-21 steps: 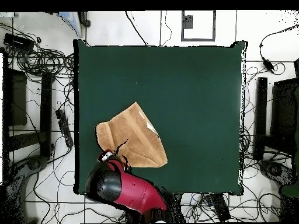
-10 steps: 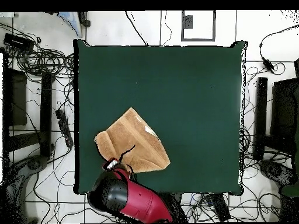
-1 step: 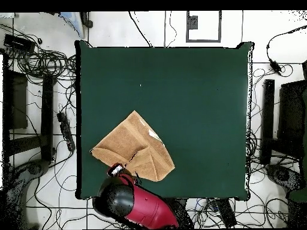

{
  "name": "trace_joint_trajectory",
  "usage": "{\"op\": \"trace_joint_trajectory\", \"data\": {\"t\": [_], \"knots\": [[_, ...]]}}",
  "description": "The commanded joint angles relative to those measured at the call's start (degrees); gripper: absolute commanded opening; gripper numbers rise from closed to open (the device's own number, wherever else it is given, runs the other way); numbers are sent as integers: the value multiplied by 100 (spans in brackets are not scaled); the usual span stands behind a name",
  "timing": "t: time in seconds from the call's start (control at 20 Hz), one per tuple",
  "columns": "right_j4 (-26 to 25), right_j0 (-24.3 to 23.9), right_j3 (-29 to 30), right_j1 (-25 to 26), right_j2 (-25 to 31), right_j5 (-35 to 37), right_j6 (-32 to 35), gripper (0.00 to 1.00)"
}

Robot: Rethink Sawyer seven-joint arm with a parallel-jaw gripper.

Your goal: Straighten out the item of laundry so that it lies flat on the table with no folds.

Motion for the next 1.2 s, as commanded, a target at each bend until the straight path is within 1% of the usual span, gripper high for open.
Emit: {"op": "trace_joint_trajectory", "data": {"t": [0.05,0.2,0.35,0.65,0.85,0.9,1.05,1.2], "knots": [[69,-153,369,387,880,-429,1308,100],[46,-188,367,438,938,-517,1332,100],[17,-144,223,513,875,-489,1234,100],[-77,-33,-560,1110,667,-513,824,100],[15,98,-901,1495,518,-542,836,100],[88,197,-983,1625,410,-629,913,100],[280,548,-1166,1748,-9,-418,993,100],[318,733,-1334,1910,-279,-263,997,100]]}}
